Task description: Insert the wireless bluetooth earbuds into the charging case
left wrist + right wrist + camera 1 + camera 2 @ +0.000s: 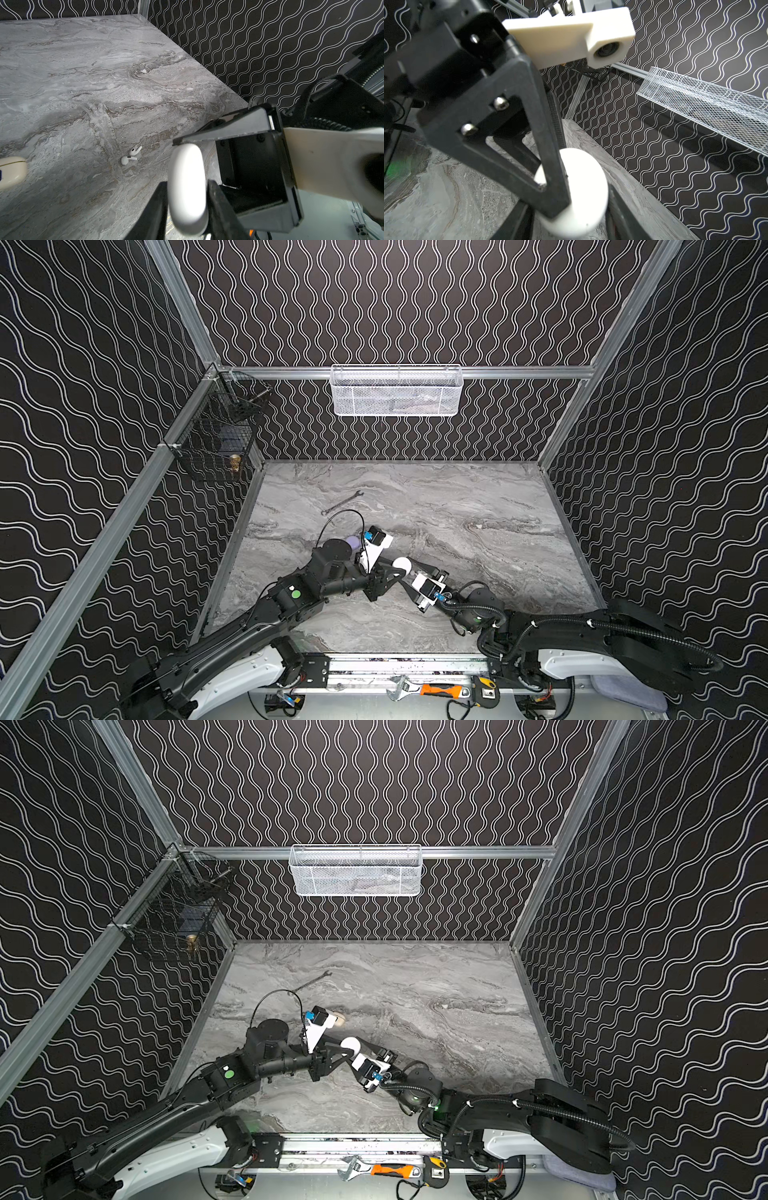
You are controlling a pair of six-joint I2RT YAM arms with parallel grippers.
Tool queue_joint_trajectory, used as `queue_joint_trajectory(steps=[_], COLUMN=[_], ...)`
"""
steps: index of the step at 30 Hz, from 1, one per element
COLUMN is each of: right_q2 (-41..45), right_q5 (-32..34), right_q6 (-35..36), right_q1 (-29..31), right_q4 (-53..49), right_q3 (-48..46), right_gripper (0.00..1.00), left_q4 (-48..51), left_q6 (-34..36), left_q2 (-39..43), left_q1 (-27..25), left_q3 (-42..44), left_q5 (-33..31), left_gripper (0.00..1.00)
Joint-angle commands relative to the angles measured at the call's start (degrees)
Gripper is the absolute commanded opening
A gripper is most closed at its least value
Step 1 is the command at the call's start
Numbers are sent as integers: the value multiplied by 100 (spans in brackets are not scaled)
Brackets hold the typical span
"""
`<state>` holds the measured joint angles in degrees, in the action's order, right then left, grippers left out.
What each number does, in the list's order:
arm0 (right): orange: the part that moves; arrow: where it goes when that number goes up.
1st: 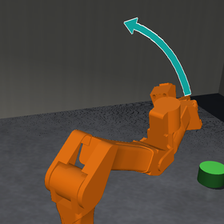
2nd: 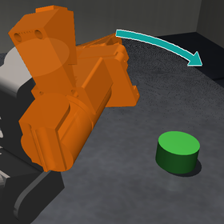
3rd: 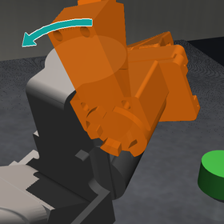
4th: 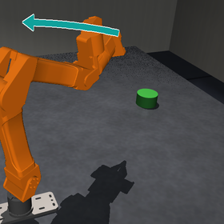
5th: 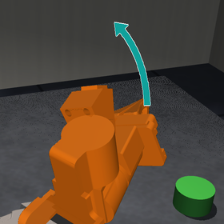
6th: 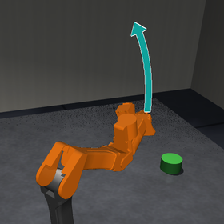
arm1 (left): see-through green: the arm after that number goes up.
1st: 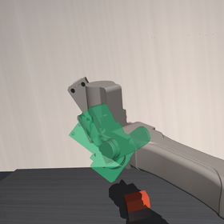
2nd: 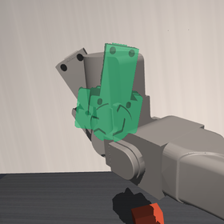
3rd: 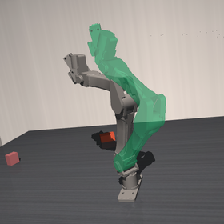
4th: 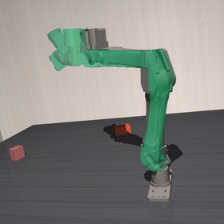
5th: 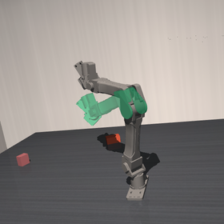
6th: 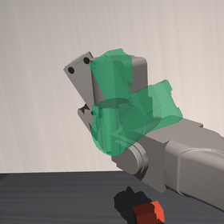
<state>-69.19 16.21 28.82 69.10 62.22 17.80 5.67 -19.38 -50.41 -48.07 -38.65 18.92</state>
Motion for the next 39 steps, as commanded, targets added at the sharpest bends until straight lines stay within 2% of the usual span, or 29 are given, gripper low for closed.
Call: queue_joint_trajectory(steps=[1, 6, 11, 14, 16, 18, 21, 26, 31, 35, 39], right_q2=[-46, -80, -54, -12, 51, 181, 556, 1532, 2148, 2299, 2178], right_q5=[22, 155, 116, 4, -82, -167, -192, -485, -856, -1116, -1430], right_q6=[-105, -113, -140, -140, -109, -51, 12, -114, -287, -314, -385], right_q1=[16, 18, 34, 50, 53, 57, 51, 55, 51, 53, 55], right_q4=[526, 590, 616, 686, 766, 876, 1156, 486, -450, -646, -1161], right_q3=[52, 66, 45, -20, -117, -278, -645, -915, -781, -751, -446], right_gripper=[21, 21, 24, 46, 62, 72, 78, 81, 79, 80, 77], left_q4=[-50, -58, -64, -116, -139, -194, -529, -1482, -2449, -2434, -2389], left_q6=[-33, -31, -11, 52, 138, 217, 568, 1371, 1993, 2135, 2180], left_q2=[-47, -76, -83, -73, -20, 96, 495, 1387, 2127, 2315, 2119], left_q1=[-2, -5, -2, 0, -1, 0, 0, -1, 0, -1, -1], left_q3=[-30, -27, -33, -1, 52, 148, 499, 1399, 2180, 2276, 2205], left_q5=[103, 99, 78, 64, -65, -250, -291, 78, 1177, 1274, 1337], left_gripper=[34, 31, 14, 0, 0, 0, 0, 0, 0, 0, 0])
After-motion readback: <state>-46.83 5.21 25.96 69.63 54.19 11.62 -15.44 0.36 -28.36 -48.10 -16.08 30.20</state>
